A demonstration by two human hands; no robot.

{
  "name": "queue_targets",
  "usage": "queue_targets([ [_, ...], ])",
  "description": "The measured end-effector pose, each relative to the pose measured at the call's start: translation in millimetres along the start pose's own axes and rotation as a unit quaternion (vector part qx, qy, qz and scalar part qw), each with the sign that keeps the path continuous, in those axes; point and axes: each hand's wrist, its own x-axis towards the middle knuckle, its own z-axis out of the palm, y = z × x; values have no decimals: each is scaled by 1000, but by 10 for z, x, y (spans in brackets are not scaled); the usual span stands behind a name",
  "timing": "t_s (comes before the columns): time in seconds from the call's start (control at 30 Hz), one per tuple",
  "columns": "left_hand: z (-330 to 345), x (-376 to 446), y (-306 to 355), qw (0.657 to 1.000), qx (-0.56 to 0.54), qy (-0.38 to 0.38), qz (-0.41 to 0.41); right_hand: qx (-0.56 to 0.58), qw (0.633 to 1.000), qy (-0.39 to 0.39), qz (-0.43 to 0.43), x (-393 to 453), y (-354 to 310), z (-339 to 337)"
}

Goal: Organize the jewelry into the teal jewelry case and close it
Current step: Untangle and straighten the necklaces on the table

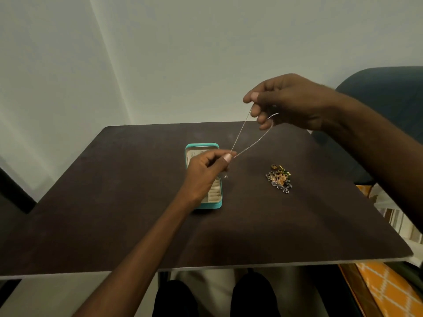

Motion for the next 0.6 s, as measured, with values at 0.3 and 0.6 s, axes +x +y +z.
queue_targets([
  [0.3,199,-257,-237,993,-95,39,-56,65,997,-36,2,-39,135,-163],
  [0.6,463,-593,-451,983,-86,29,-158,-264,963,40,-27,309,822,-46],
])
